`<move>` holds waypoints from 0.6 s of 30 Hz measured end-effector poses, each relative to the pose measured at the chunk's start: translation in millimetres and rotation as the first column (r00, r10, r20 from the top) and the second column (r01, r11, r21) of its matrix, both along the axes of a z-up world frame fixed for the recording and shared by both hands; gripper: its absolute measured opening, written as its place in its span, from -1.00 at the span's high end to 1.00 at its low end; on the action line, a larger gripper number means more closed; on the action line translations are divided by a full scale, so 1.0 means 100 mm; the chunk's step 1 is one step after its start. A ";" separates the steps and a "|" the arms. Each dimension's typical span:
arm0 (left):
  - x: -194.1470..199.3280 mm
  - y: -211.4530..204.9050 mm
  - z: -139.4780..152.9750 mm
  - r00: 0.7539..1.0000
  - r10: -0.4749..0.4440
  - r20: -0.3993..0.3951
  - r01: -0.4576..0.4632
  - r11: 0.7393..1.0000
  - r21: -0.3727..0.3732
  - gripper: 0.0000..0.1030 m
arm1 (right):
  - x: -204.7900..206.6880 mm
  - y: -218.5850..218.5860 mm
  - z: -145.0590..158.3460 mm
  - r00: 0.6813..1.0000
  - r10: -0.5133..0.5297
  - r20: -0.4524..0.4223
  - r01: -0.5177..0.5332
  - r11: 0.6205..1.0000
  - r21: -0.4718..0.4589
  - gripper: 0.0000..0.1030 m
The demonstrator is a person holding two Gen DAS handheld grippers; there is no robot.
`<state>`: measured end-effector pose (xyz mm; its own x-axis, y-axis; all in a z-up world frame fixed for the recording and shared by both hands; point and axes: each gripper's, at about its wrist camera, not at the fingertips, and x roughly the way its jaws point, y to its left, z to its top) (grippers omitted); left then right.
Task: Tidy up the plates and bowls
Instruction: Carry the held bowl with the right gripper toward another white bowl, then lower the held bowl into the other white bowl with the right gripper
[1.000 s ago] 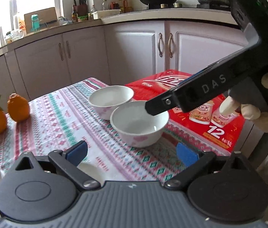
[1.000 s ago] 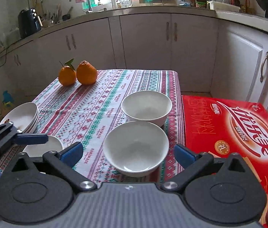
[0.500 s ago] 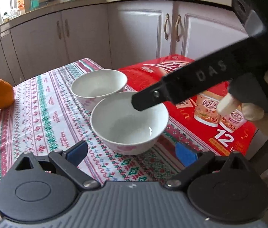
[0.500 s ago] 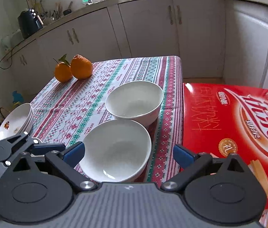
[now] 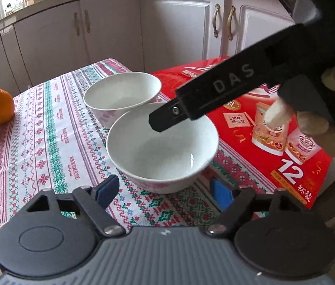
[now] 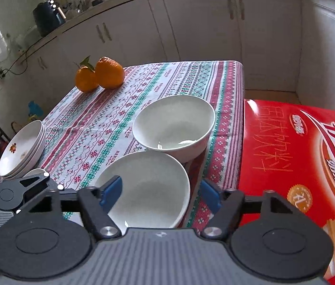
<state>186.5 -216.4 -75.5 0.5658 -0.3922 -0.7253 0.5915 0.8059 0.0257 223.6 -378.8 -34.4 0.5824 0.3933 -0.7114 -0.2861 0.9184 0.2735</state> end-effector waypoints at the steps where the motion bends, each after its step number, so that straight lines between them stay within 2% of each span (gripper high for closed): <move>1: 0.00 0.00 0.00 1.000 0.001 0.004 -0.001 1.000 -0.003 -0.59 | 0.02 0.00 -0.01 1.000 0.003 -0.002 -0.003 1.000 -0.005 -0.42; 5: 0.01 -0.02 0.02 1.000 -0.008 0.008 0.008 1.000 -0.008 -0.59 | 0.11 0.02 -0.03 1.000 0.027 -0.013 -0.027 1.000 -0.013 -0.33; 7: 0.02 -0.01 0.01 1.000 -0.003 0.003 0.003 1.000 -0.008 -0.47 | 0.16 0.03 -0.04 0.999 0.041 -0.018 -0.041 0.999 -0.012 -0.23; 12: 0.05 0.01 0.00 1.000 0.003 -0.005 -0.003 1.000 -0.014 -0.45 | 0.28 0.03 -0.10 0.996 0.070 -0.051 -0.070 0.998 -0.001 -0.04; 18: 0.06 0.00 0.01 1.000 0.004 0.003 -0.004 1.000 -0.021 -0.45 | 0.31 0.01 -0.12 0.995 0.075 -0.073 -0.073 0.997 0.035 -0.01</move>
<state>192.2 -216.3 -74.9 0.5700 -0.4051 -0.7149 0.5880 0.8088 0.0105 254.7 -377.8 -46.1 0.4971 0.4569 -0.7376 -0.3305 0.8858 0.3259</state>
